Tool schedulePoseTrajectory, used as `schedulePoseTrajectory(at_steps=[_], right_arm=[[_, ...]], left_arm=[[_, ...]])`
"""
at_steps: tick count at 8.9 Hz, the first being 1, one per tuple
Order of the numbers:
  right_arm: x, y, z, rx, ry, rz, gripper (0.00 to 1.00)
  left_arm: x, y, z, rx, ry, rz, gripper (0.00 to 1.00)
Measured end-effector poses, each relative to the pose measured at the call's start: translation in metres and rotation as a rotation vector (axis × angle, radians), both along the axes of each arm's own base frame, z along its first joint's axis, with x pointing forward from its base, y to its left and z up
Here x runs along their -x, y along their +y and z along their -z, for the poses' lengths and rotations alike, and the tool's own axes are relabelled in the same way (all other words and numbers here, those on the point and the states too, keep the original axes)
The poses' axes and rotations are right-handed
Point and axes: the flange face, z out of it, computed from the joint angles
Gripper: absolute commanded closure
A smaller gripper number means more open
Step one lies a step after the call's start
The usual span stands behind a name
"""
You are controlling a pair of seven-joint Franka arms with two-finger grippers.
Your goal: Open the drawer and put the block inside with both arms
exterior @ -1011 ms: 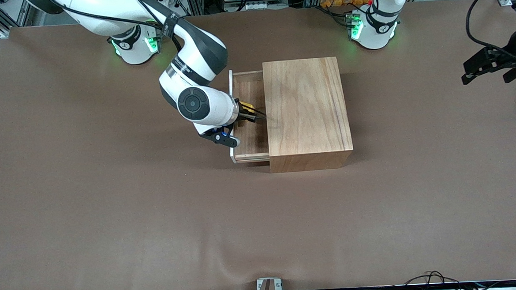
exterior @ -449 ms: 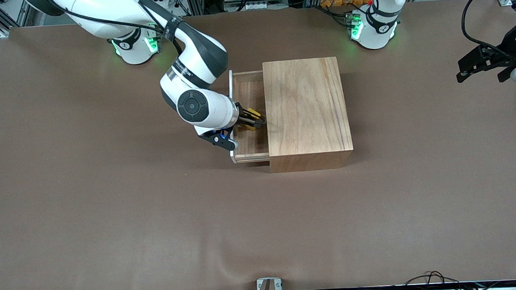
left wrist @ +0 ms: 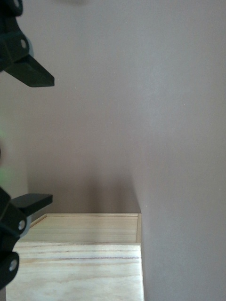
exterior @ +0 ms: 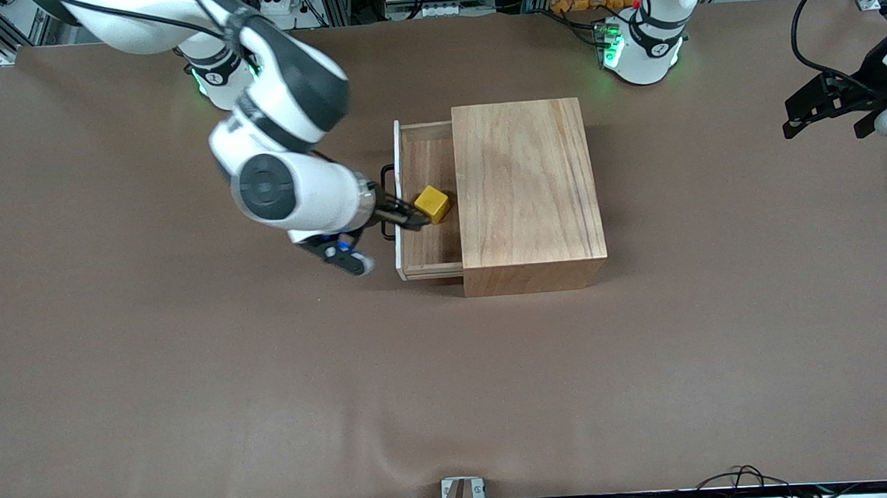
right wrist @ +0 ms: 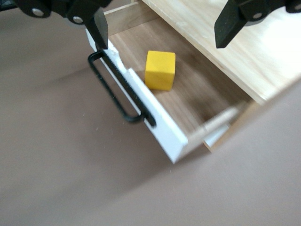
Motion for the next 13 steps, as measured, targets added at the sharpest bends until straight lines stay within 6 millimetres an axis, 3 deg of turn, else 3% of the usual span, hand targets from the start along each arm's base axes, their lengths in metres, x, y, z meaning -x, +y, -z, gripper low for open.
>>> schedulePoseTrajectory(at_steps=[1, 4, 7, 8, 11, 12, 13], right_arm=[[-0.024, -0.039, -0.018, -0.022, -0.03, 0.016, 0.0], [-0.067, -0.154, -0.032, -0.044, -0.097, -0.023, 0.0], [-0.072, -0.265, -0.081, 0.032, -0.152, -0.183, 0.0], [-0.065, -0.291, -0.105, 0.059, -0.177, -0.227, 0.0], [-0.018, -0.321, -0.193, 0.157, -0.275, -0.373, 0.0], [-0.002, -0.33, -0.212, 0.18, -0.293, -0.393, 0.0], [0.011, -0.339, -0.218, 0.194, -0.296, -0.39, 0.0]], left_arm=[[0.0, 0.002, 0.0, 0.0, -0.001, -0.003, 0.0], [-0.001, 0.004, 0.002, 0.0, 0.001, -0.007, 0.0], [-0.001, 0.004, 0.005, 0.0, 0.002, -0.008, 0.0], [-0.001, 0.004, 0.006, 0.0, 0.002, -0.007, 0.0], [-0.002, 0.004, 0.006, 0.001, -0.003, -0.005, 0.0], [-0.002, 0.003, 0.006, 0.001, -0.004, -0.004, 0.0], [-0.002, 0.003, 0.005, 0.001, -0.004, -0.003, 0.0]])
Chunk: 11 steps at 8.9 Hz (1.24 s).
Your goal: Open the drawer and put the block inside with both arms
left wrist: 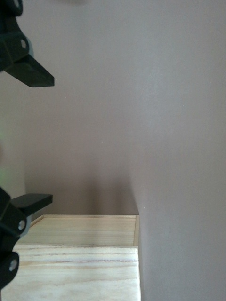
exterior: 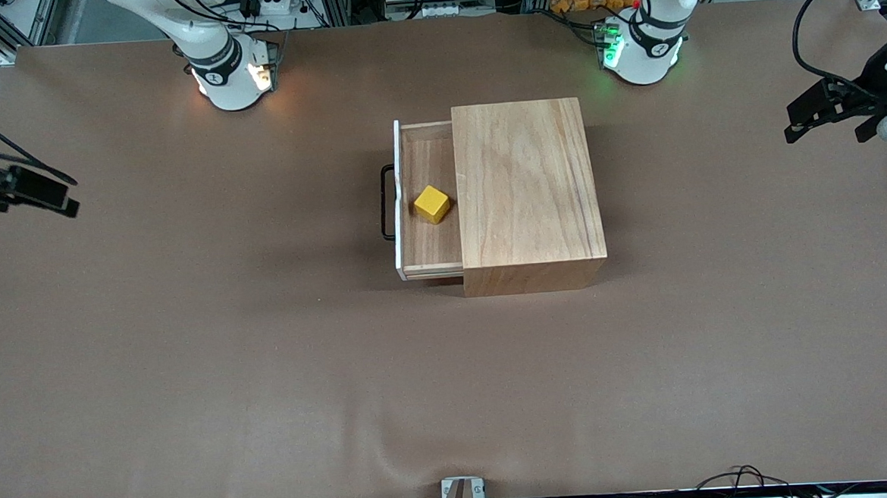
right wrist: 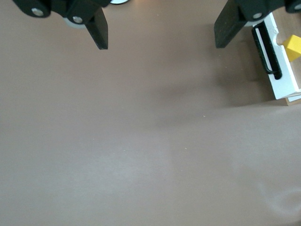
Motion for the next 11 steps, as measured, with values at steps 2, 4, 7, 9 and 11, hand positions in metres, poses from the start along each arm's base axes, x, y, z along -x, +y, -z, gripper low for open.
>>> schedulePoseTrajectory(at_steps=[2, 4, 7, 9, 11], right_arm=[[0.017, -0.007, 0.013, 0.012, -0.022, 0.015, 0.0], [0.044, -0.004, 0.028, 0.021, -0.036, 0.003, 0.0], [0.058, -0.003, 0.029, 0.026, -0.044, 0.0, 0.0], [0.059, -0.005, 0.019, 0.025, -0.053, 0.002, 0.0], [0.059, -0.005, 0.017, 0.024, -0.055, -0.003, 0.0]], left_arm=[[-0.001, -0.001, -0.001, 0.0, -0.004, 0.002, 0.0], [-0.004, -0.004, -0.003, 0.002, -0.012, 0.011, 0.0], [-0.006, -0.006, -0.002, 0.004, -0.009, -0.002, 0.0], [-0.006, -0.006, -0.002, 0.004, -0.01, -0.051, 0.0], [-0.006, -0.006, -0.003, 0.004, -0.01, -0.067, 0.0]])
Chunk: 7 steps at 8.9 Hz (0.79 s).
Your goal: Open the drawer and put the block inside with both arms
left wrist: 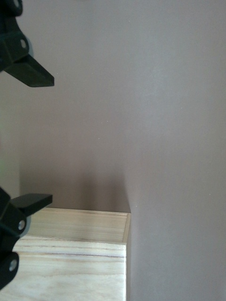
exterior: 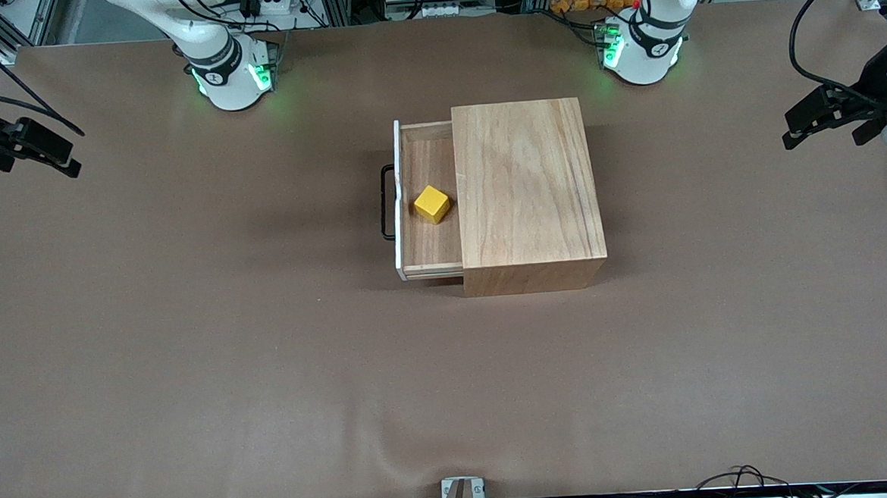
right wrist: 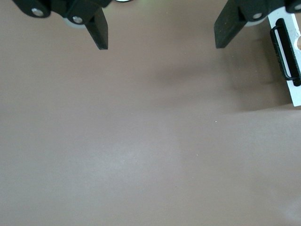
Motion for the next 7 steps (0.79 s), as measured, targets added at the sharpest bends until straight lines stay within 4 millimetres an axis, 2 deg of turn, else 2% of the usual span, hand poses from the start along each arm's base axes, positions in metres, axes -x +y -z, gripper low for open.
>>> schedulePoseTrajectory(at_steps=[4, 7], right_arm=[[-0.0006, -0.0025, -0.0001, -0.002, -0.001, -0.143, 0.0], [-0.0006, -0.0026, -0.0001, -0.003, -0.001, -0.152, 0.0]], left_arm=[[-0.0001, 0.0, -0.0016, 0.0, -0.003, 0.0, 0.0], [-0.0001, -0.0004, -0.0021, 0.0, -0.004, 0.001, 0.0]])
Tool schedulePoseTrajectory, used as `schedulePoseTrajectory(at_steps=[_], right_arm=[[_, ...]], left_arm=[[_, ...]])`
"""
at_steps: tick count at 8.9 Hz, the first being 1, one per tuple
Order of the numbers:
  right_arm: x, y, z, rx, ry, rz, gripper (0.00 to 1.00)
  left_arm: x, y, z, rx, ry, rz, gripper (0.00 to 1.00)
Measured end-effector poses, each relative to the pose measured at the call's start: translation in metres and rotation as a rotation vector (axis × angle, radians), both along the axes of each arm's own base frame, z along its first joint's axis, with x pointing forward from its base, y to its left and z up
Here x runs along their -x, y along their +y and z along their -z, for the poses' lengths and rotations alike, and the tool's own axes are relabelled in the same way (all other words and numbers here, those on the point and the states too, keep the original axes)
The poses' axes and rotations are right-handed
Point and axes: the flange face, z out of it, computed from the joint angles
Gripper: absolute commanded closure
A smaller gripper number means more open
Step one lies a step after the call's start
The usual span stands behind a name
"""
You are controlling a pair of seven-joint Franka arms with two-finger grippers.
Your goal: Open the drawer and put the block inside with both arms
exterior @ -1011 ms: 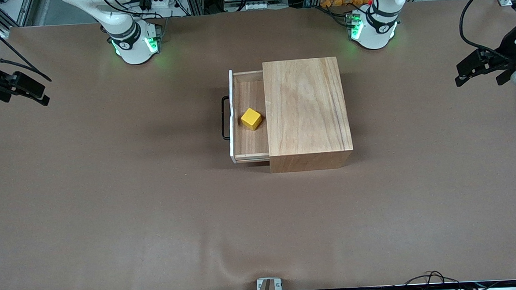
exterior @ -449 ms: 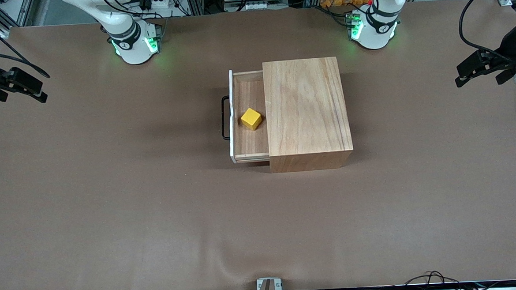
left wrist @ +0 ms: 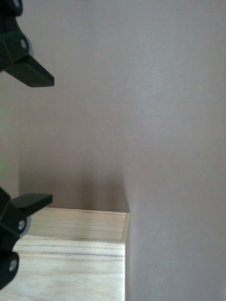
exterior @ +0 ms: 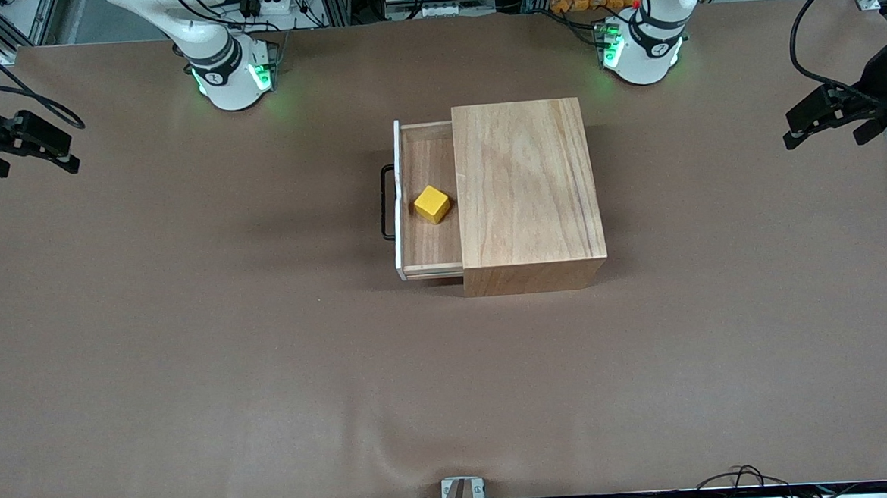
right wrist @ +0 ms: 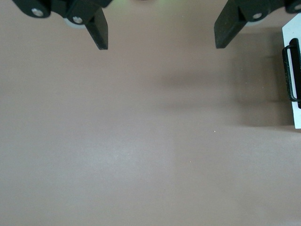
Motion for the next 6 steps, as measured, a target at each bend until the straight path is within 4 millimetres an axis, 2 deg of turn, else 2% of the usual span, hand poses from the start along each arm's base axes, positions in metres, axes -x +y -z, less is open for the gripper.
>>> schedulePoseTrajectory(at_steps=[6], right_arm=[[0.0001, -0.0072, 0.0, -0.002, 0.001, 0.008, 0.0]], left_arm=[[-0.0003, 0.0047, 0.0001, 0.0, 0.0, -0.009, 0.0]])
